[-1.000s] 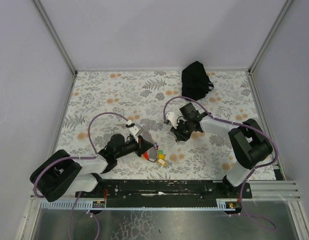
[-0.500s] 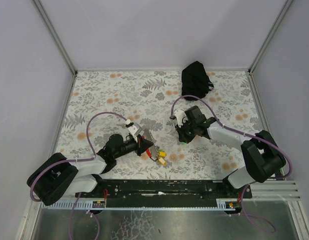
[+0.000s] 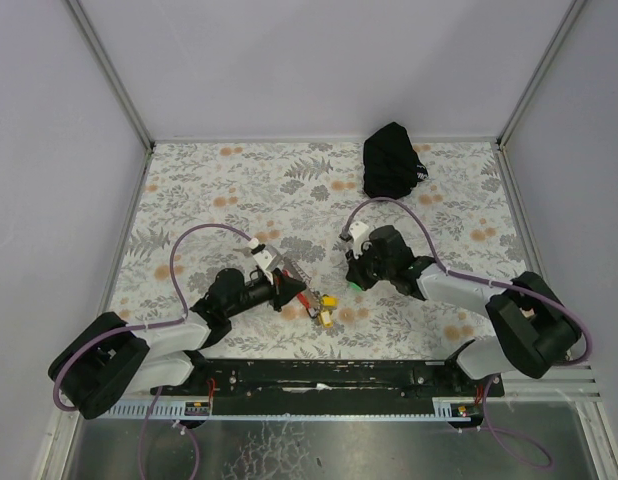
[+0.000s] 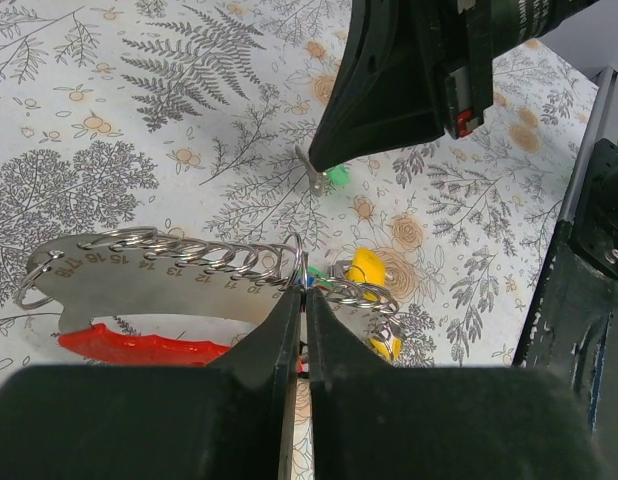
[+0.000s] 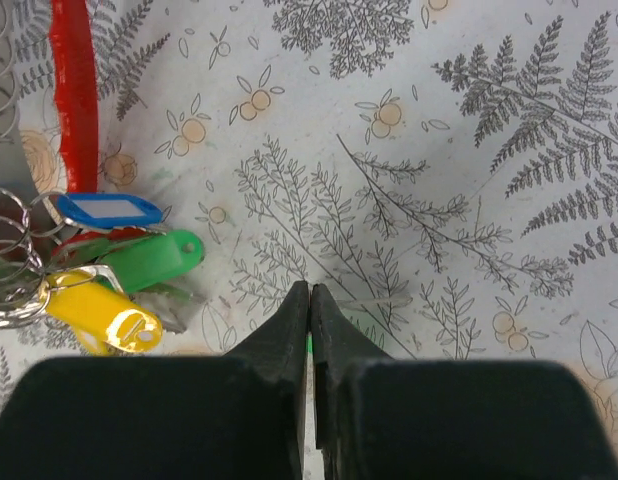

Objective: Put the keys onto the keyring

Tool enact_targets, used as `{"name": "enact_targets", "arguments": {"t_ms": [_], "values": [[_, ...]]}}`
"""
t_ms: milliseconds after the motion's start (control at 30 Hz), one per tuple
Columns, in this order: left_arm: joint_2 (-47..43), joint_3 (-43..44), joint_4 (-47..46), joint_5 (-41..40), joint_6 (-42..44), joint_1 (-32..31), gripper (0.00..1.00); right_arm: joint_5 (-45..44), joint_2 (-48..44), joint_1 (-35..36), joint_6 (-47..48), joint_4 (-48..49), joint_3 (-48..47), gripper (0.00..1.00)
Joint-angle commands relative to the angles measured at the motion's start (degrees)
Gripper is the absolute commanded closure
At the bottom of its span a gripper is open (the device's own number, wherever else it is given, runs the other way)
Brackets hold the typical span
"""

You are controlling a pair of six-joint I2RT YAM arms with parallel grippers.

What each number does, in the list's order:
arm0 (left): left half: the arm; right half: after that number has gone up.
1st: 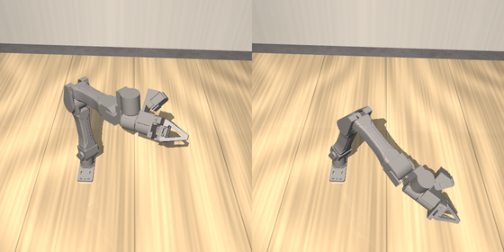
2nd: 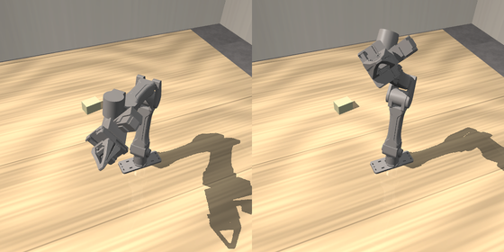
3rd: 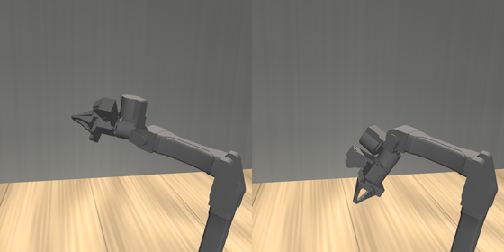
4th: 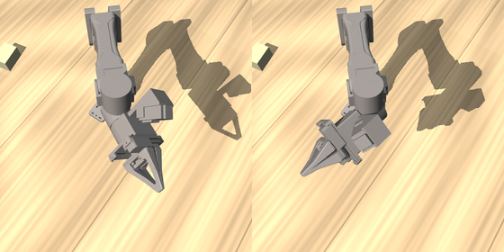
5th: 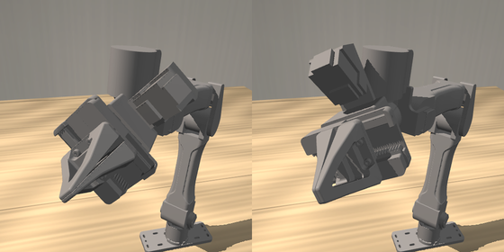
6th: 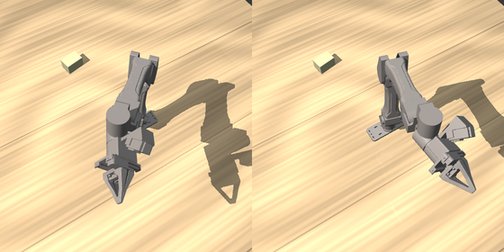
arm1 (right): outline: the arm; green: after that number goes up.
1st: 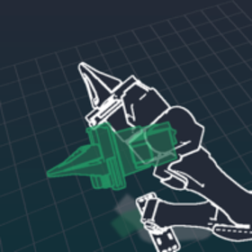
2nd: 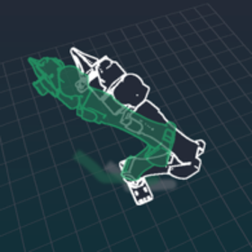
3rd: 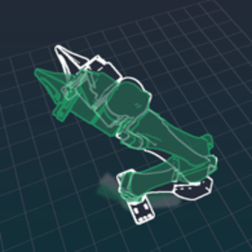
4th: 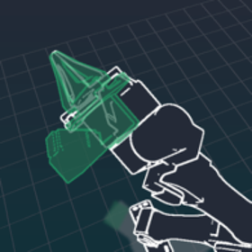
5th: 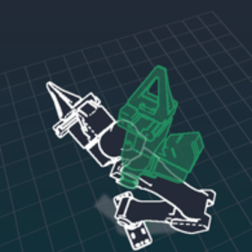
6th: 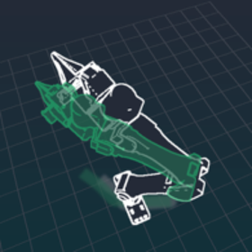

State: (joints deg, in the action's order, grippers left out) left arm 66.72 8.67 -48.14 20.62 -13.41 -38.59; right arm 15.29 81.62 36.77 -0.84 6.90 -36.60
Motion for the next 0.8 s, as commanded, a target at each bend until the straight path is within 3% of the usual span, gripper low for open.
{"name": "enact_targets", "arguments": {"t_ms": [0,133,233,400,533,767], "values": [[-0.73,0.04,-2.04,-0.54,0.40,-0.28,1.00,-4.36,2.40,1.68,-2.74,14.36,2.84,0.95],[-0.20,0.08,-2.04,-0.75,0.40,-0.31,1.00,-7.82,6.23,2.27,-5.04,23.09,4.30,0.95],[-0.45,0.03,-1.78,-0.97,0.40,-0.26,1.00,-8.87,8.52,2.89,-5.15,22.46,2.79,0.94],[-0.90,0.03,-1.09,-1.26,0.75,-0.26,1.00,-8.84,8.16,3.21,-5.38,11.91,-1.40,0.85],[-0.70,0.30,-0.93,-1.05,0.84,-0.26,1.00,-9.84,5.53,3.22,-5.64,-1.11,-5.97,0.73],[-0.69,0.63,-0.41,-0.59,0.84,-0.27,1.00,-9.05,5.49,3.14,-1.93,-16.71,-14.21,0.66]]}}
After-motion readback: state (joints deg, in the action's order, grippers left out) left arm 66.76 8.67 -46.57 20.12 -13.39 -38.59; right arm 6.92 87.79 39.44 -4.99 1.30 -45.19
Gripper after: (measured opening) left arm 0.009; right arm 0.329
